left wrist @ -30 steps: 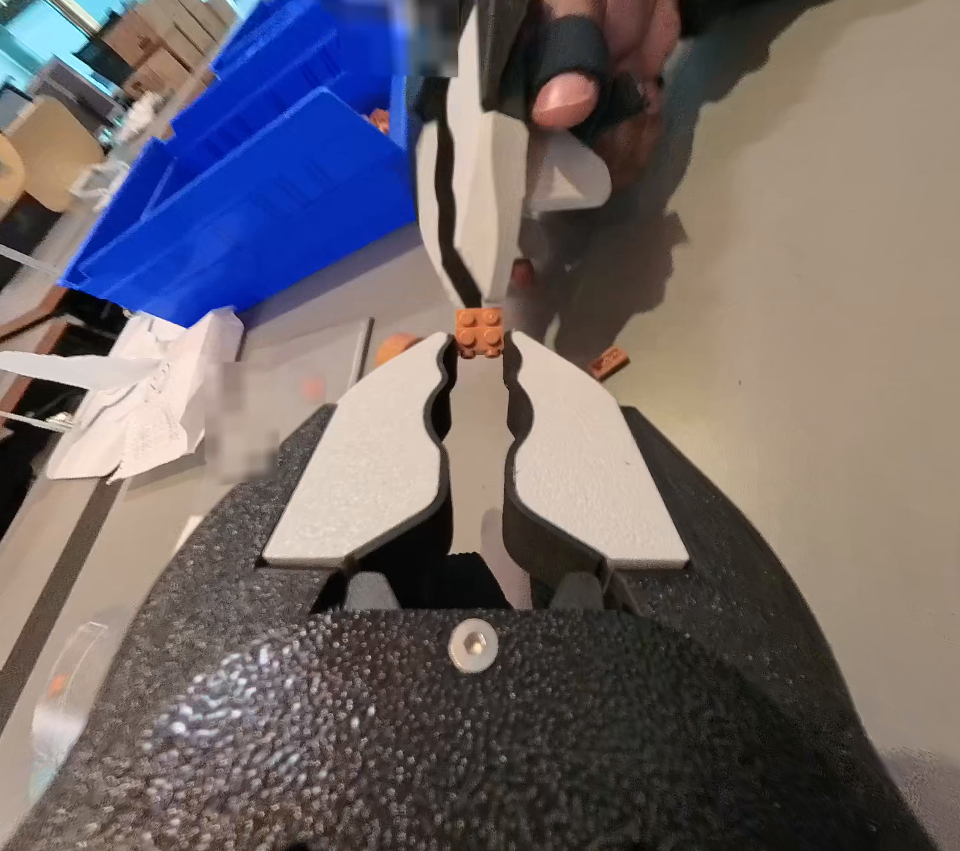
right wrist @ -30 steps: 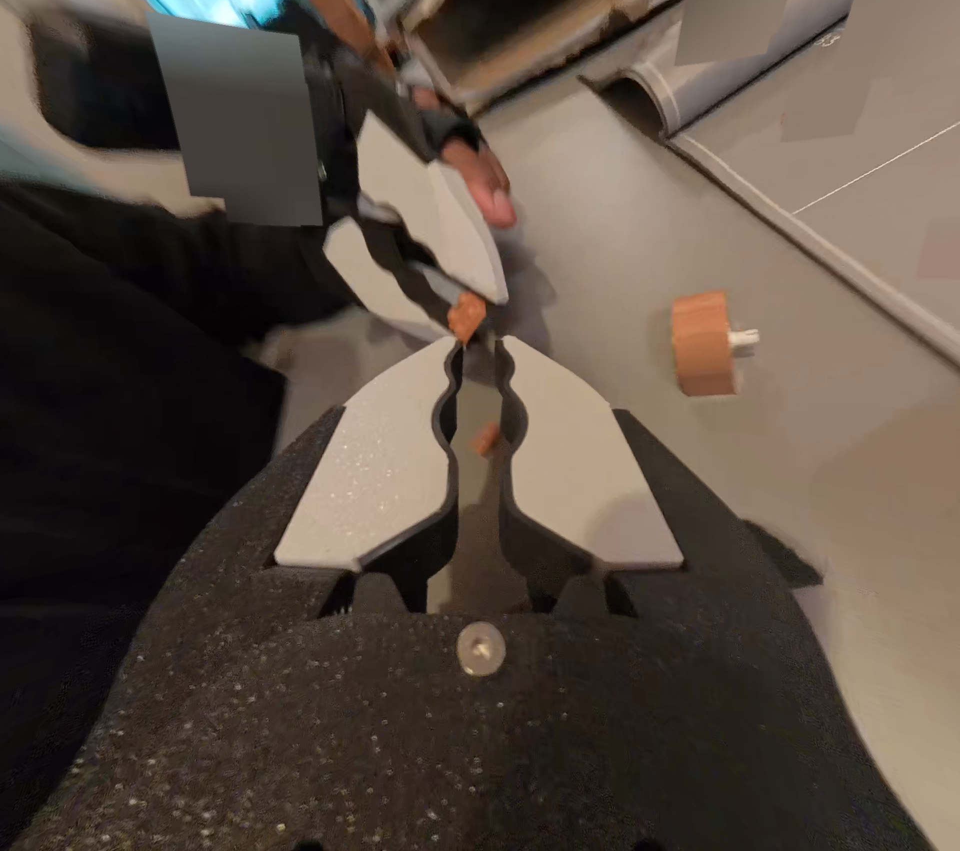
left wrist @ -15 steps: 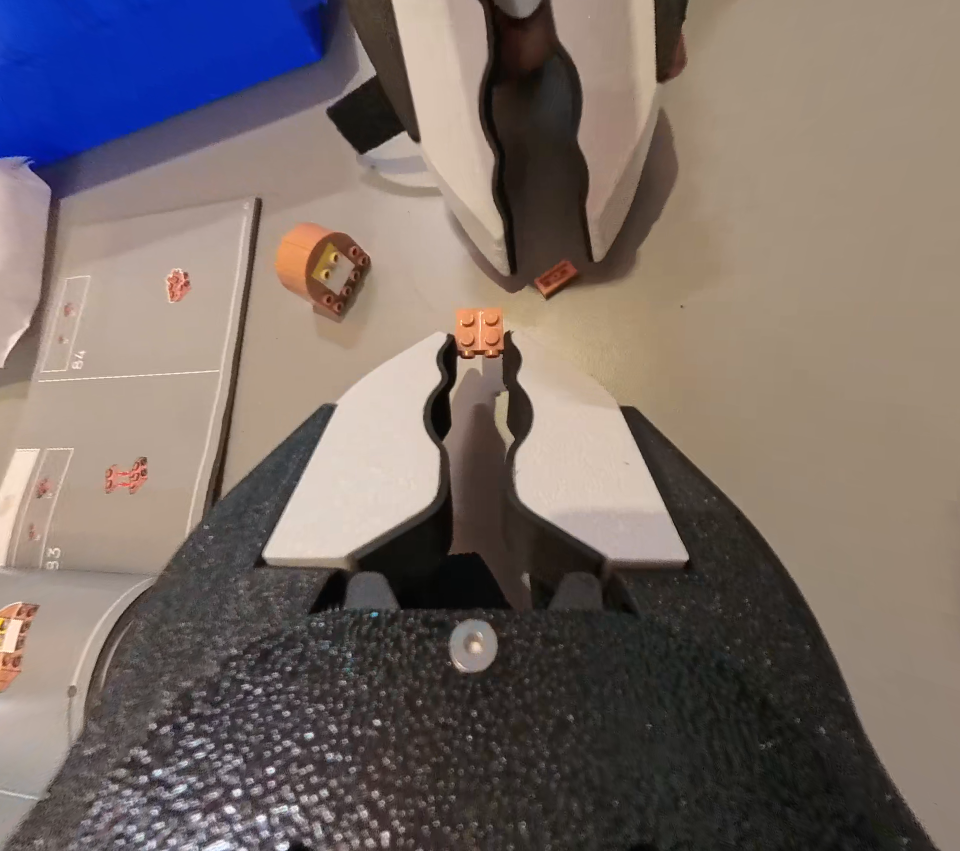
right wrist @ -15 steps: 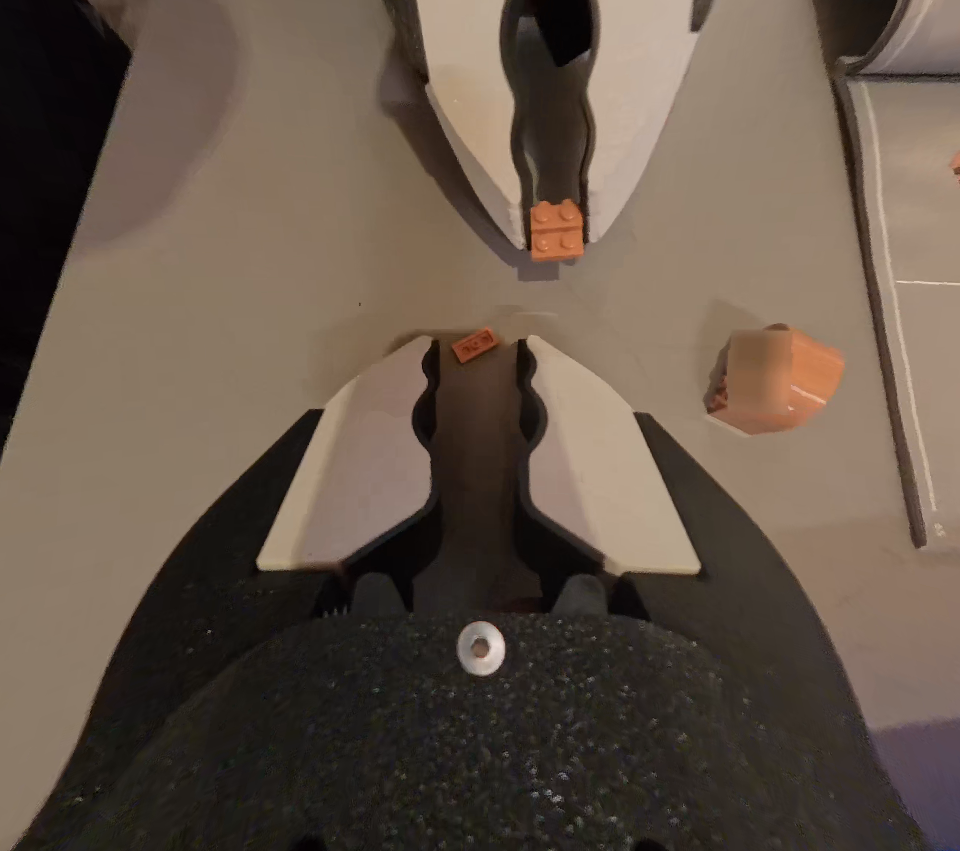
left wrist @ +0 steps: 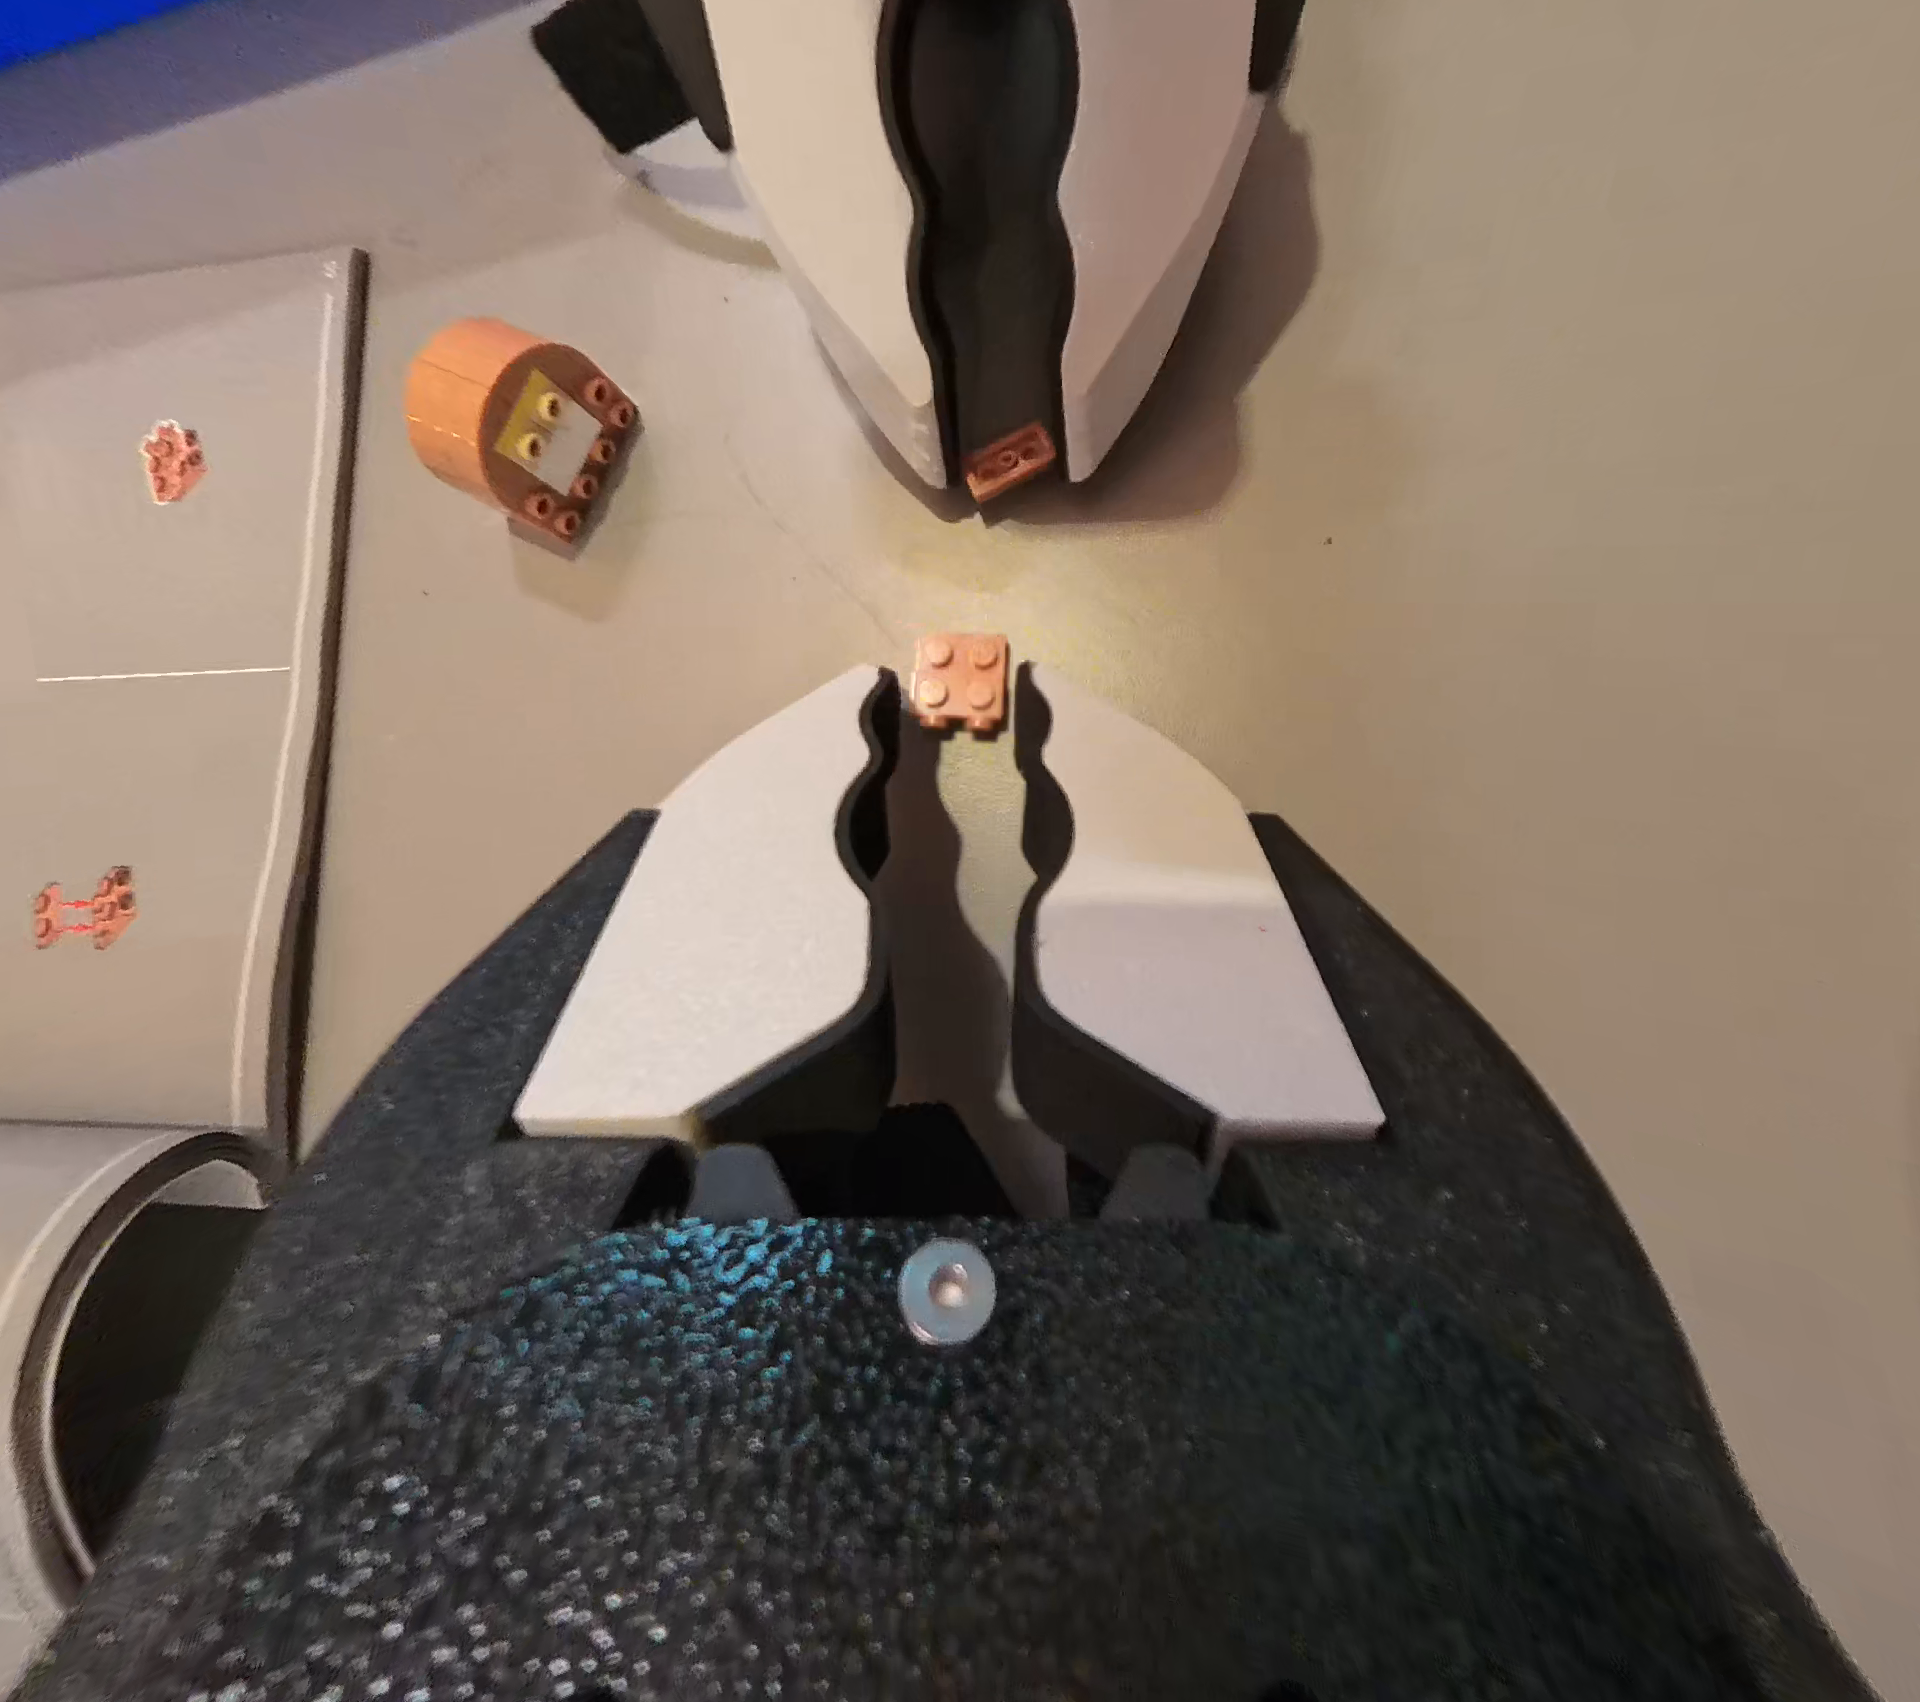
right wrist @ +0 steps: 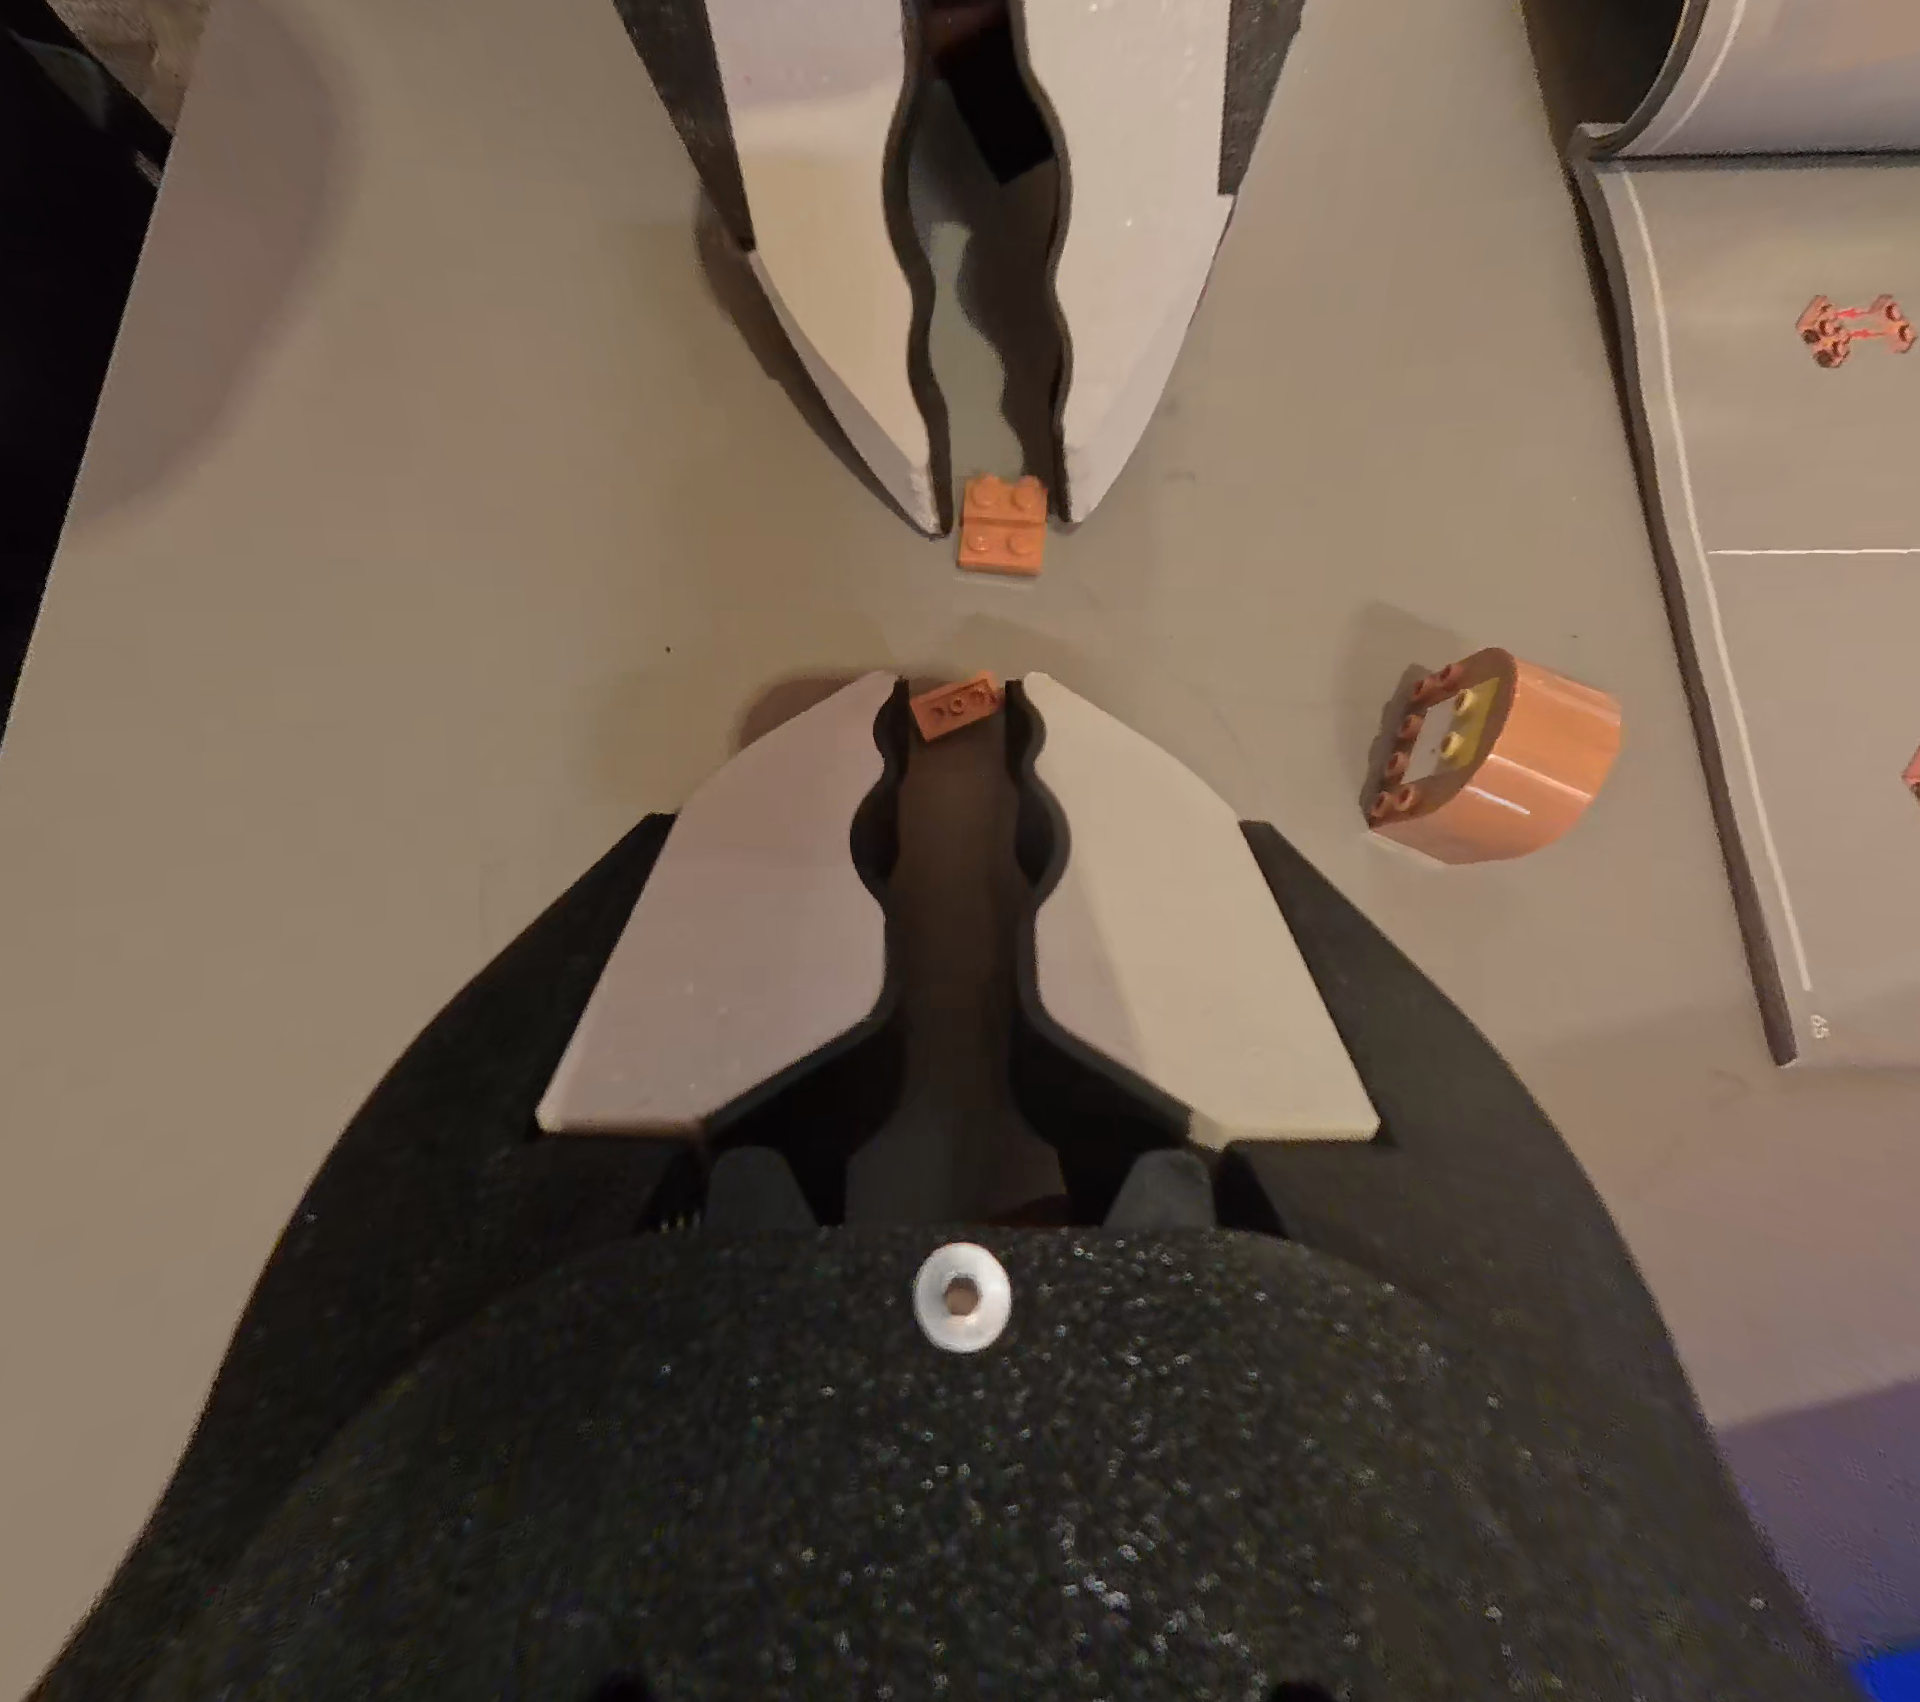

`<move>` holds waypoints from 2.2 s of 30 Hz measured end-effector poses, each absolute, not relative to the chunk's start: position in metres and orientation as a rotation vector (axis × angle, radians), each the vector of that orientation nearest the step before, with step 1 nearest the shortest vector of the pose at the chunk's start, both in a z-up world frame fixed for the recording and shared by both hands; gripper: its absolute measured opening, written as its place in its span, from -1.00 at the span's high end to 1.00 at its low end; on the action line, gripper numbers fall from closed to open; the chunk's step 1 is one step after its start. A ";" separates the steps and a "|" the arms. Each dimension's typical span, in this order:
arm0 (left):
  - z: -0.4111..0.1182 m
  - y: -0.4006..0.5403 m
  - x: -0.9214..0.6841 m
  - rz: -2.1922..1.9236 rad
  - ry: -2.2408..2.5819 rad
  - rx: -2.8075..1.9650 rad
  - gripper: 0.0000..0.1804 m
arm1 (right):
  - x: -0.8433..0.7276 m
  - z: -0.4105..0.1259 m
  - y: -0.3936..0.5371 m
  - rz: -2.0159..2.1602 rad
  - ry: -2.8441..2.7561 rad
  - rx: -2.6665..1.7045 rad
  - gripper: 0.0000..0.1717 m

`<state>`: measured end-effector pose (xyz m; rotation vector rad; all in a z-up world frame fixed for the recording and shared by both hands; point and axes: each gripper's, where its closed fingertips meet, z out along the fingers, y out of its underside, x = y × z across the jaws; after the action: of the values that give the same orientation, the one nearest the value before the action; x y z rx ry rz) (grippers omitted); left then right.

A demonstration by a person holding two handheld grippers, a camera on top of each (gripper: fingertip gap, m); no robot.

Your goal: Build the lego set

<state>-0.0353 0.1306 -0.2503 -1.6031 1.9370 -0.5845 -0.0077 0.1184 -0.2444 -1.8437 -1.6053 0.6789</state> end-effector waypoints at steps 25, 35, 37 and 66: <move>-0.169 0.135 0.002 -0.542 1.535 -1.019 0.90 | -0.019 -0.163 0.134 1.776 -0.651 -1.827 0.80; -0.186 0.148 -0.009 -0.757 1.544 -1.360 0.94 | -0.004 -0.184 0.151 1.212 -0.904 -1.850 0.80; -0.190 0.147 -0.009 -0.785 1.548 -1.401 0.94 | -0.008 -0.182 0.146 1.221 -0.925 -1.844 0.81; -0.199 0.151 -0.001 -0.081 1.681 -1.050 0.94 | -0.014 -0.191 0.142 1.387 -0.743 -2.010 0.82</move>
<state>-0.0013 0.1515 -0.1993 -1.0501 1.6807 -0.0806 -0.0136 0.1420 -0.1907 -2.0097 -0.7435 1.3870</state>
